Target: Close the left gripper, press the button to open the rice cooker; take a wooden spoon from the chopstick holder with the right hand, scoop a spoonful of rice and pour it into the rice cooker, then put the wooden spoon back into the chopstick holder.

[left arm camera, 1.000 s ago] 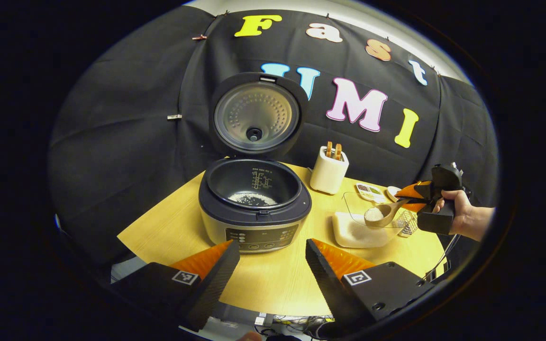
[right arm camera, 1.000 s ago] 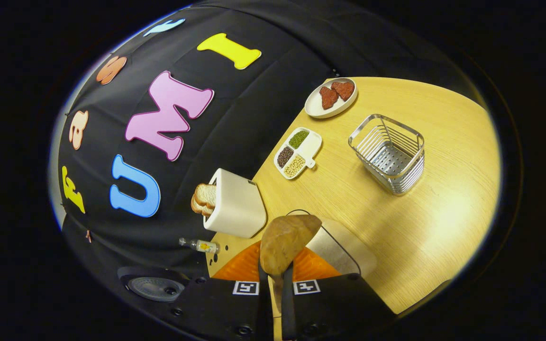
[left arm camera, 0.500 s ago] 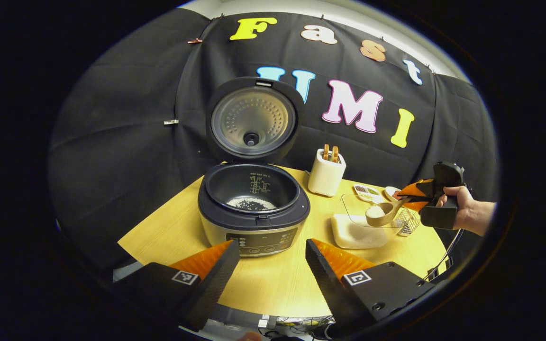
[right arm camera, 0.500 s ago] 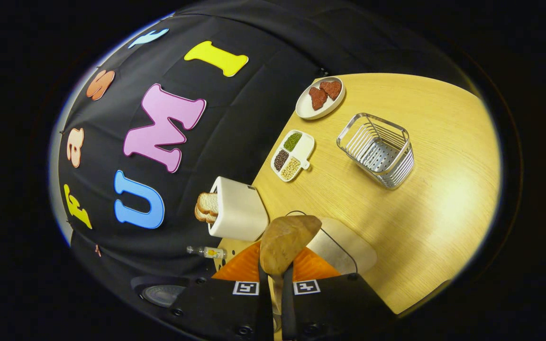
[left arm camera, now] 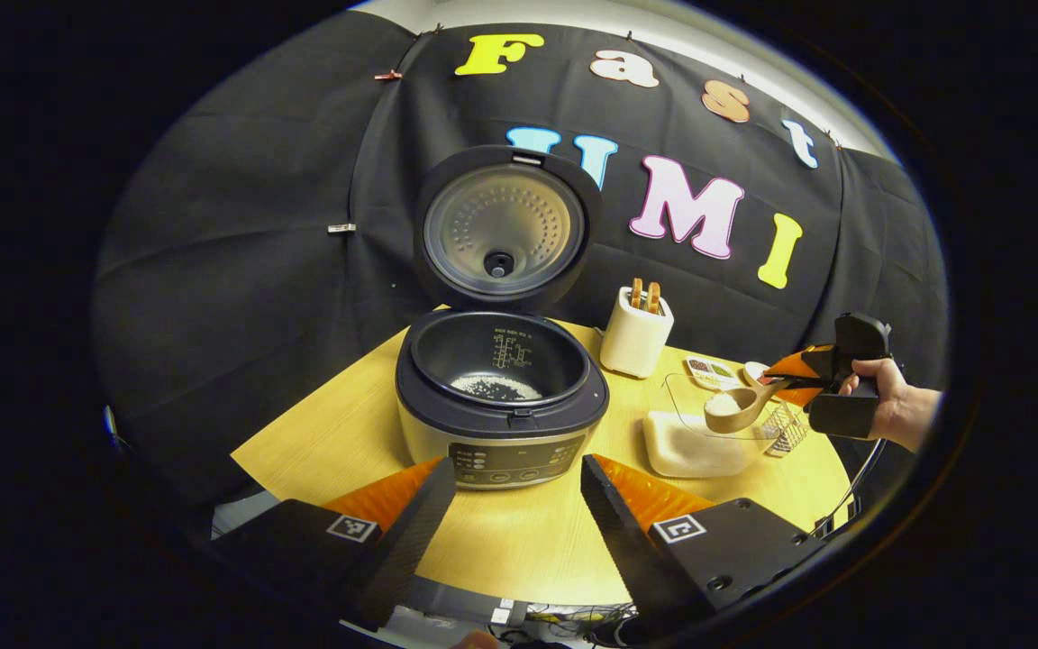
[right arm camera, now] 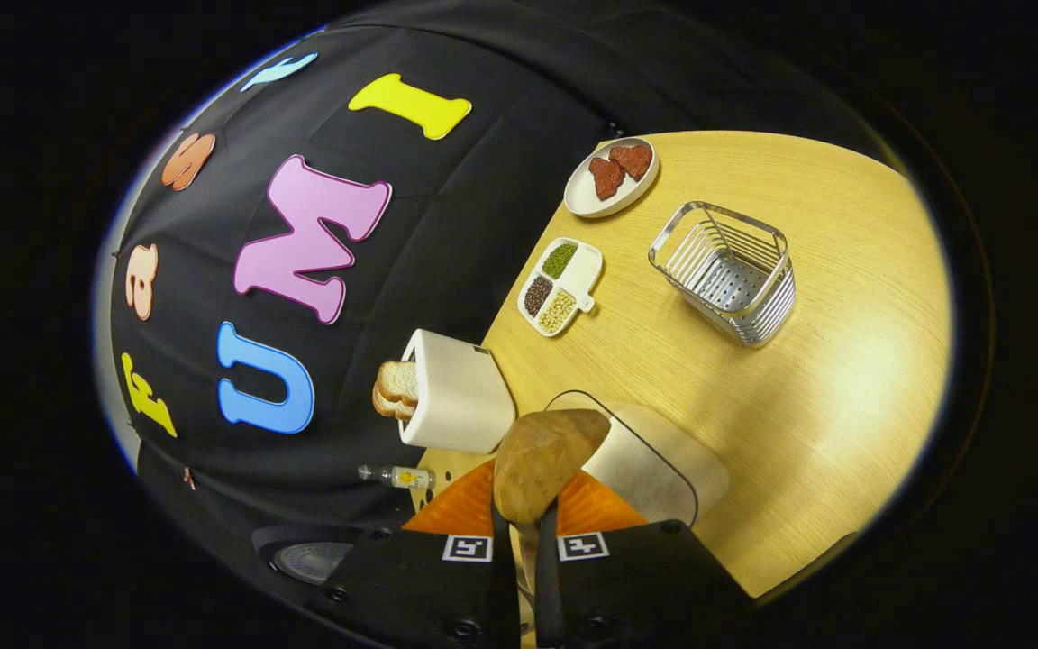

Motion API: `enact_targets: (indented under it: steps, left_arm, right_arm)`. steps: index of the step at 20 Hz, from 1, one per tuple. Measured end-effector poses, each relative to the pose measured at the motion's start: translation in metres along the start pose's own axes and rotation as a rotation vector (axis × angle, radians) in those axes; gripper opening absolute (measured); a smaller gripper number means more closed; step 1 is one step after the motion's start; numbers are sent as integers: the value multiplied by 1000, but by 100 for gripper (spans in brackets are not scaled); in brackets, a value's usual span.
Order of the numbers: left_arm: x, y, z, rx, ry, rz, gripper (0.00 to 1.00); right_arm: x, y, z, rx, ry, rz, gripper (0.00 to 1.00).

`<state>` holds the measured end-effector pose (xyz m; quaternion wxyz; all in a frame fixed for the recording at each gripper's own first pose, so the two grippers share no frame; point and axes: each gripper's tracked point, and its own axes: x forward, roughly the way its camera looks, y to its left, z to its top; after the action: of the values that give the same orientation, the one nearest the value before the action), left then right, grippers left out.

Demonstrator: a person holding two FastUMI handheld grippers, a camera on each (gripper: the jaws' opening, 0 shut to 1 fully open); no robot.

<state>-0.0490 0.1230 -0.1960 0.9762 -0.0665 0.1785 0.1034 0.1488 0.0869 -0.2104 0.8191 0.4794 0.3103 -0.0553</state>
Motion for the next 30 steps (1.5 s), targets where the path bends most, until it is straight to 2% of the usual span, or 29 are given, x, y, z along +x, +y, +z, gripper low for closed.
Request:
enact_targets:
  steps: [9, 18, 23, 27, 28, 30]
  left_arm:
    - [2, 16, 3, -39, -10, 7, 95]
    - [-4, 49, 8, -67, -36, 58, 96]
    - [-11, 74, 7, -94, -40, 102, 95]
    - [-14, 90, 2, -117, -35, 132, 95]
    - [-16, 94, 1, -121, -34, 137, 92]
    - [-18, 99, 2, -128, -33, 145, 95]
  right_arm:
    - [-18, 91, -33, 9, 68, 148, 12]
    - [-18, 181, -127, -75, 196, 274, 11]
    - [-11, 215, -183, -234, 225, 325, 11]
    - [-3, 227, -222, -438, 207, 359, 11]
    - [-1, 230, -230, -492, 199, 368, 11]
    - [2, 234, -246, -606, 180, 394, 11]
